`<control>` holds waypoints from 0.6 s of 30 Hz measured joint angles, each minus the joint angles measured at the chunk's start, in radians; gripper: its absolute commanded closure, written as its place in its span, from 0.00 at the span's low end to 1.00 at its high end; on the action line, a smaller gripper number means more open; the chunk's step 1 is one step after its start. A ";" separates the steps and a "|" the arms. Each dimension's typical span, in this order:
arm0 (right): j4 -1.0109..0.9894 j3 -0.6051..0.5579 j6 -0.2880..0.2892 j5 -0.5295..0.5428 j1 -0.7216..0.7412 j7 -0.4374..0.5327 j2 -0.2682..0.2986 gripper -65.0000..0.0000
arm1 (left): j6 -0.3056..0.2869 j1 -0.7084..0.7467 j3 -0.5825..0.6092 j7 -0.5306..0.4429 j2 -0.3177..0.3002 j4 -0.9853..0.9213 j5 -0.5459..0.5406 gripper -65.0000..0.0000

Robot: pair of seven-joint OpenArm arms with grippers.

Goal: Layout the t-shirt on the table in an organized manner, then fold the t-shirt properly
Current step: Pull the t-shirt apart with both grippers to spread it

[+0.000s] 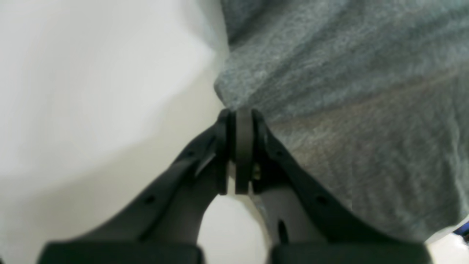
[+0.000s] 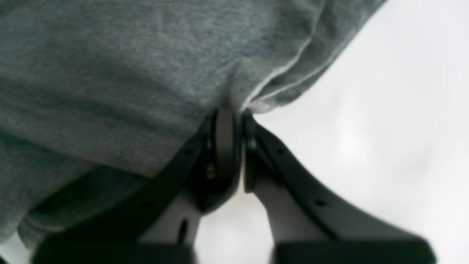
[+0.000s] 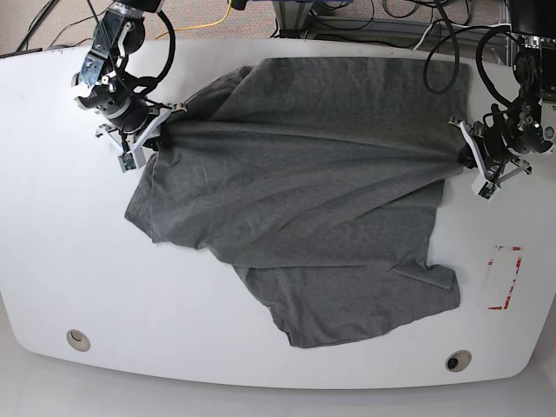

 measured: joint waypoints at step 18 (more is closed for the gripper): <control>0.137 0.006 0.005 -0.001 0.079 -0.011 0.015 0.00 | -0.118 -0.024 -0.012 0.009 -0.032 0.003 0.024 0.54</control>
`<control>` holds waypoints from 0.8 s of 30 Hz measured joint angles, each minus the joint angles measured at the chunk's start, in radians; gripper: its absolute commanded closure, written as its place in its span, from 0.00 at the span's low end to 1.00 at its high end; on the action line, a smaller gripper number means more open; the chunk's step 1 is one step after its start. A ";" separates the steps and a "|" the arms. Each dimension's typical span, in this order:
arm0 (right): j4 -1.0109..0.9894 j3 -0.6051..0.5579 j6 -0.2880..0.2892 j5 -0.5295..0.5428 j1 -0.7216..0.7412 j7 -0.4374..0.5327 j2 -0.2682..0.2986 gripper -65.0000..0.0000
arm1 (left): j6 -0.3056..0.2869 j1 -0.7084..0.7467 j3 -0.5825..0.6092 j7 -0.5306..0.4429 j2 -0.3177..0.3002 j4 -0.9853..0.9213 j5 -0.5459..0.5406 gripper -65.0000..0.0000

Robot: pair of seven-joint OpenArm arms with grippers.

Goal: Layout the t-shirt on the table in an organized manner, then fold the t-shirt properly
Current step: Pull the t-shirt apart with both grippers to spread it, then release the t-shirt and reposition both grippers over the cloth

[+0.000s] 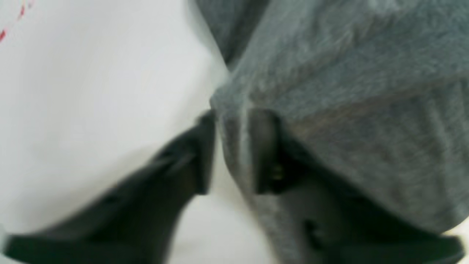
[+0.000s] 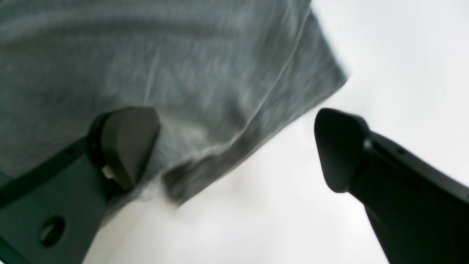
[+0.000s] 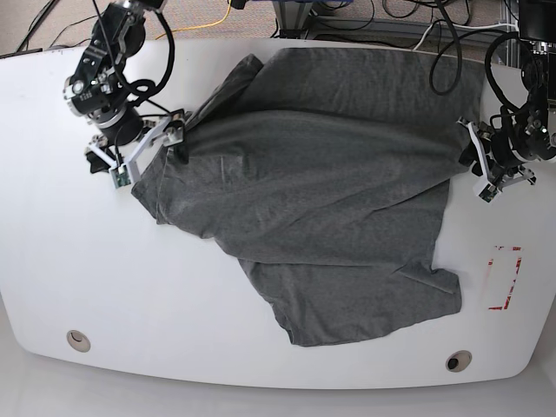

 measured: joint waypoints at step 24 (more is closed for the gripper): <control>-0.201 -0.003 -0.006 0.002 0.210 -0.066 0.068 0.00 | -0.006 -0.013 -0.025 0.046 0.002 0.081 0.031 0.45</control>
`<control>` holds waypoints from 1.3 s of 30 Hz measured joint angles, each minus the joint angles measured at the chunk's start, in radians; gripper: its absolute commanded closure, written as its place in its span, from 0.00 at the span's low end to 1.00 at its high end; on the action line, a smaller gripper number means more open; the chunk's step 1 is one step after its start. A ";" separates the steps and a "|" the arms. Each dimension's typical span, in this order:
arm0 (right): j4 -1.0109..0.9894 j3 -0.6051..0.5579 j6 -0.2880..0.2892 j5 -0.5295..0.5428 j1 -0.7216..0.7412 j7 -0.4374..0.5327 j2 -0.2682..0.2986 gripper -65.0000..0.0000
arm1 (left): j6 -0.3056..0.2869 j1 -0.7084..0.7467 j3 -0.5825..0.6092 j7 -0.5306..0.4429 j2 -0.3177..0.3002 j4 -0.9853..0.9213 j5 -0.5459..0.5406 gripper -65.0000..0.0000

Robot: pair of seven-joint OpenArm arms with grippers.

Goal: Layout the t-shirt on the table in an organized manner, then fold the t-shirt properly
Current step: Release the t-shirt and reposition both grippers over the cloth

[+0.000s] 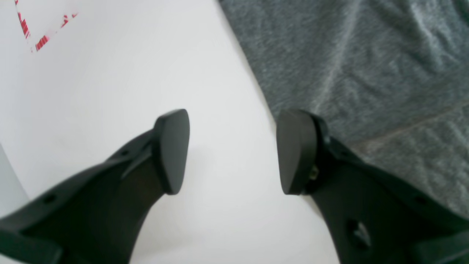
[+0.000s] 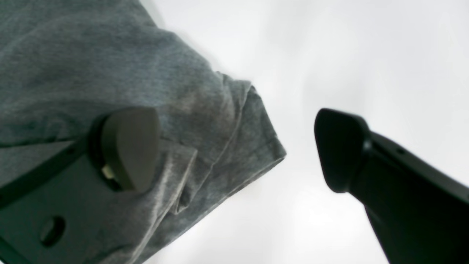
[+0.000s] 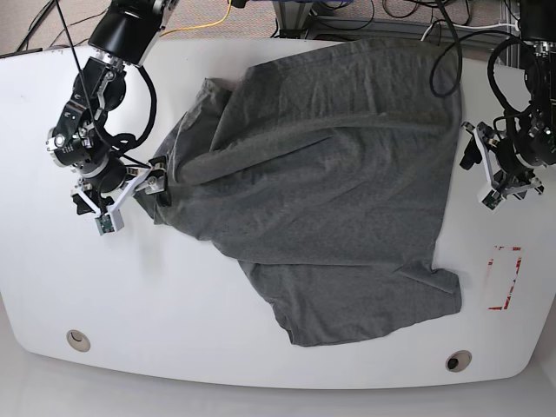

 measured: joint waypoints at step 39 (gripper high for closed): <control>-0.505 -0.125 0.000 0.002 0.224 0.174 0.027 0.21 | -0.085 0.231 0.117 0.091 0.214 0.182 0.126 0.59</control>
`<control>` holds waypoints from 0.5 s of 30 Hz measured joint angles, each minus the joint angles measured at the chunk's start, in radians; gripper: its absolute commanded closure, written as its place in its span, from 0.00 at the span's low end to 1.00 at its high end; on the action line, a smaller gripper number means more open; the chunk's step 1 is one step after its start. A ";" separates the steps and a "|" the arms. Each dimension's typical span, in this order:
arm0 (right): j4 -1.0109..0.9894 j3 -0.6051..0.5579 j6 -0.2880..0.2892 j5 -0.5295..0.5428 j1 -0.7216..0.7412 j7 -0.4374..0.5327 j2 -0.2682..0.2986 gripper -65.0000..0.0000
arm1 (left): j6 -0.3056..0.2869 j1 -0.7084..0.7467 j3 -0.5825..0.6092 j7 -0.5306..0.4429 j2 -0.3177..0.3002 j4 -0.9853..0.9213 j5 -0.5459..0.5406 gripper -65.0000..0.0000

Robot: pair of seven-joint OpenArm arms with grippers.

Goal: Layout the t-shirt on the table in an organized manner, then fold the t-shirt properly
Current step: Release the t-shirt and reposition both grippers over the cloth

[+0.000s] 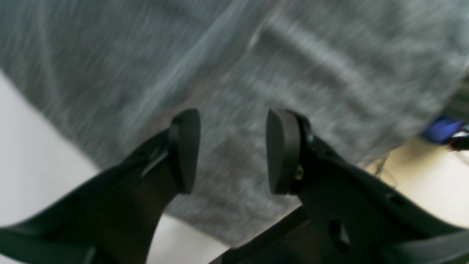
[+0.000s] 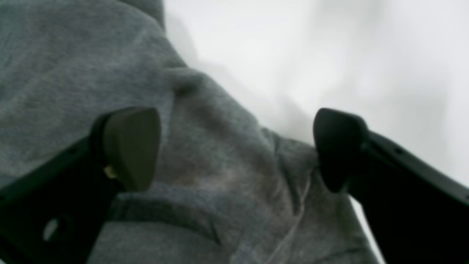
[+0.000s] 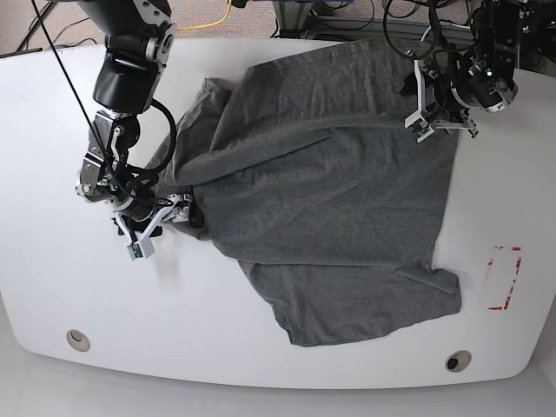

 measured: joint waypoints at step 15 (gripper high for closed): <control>-0.079 0.007 0.000 0.026 -0.032 0.094 -0.014 0.51 | -0.004 -0.021 -0.002 0.001 0.011 0.000 0.106 0.59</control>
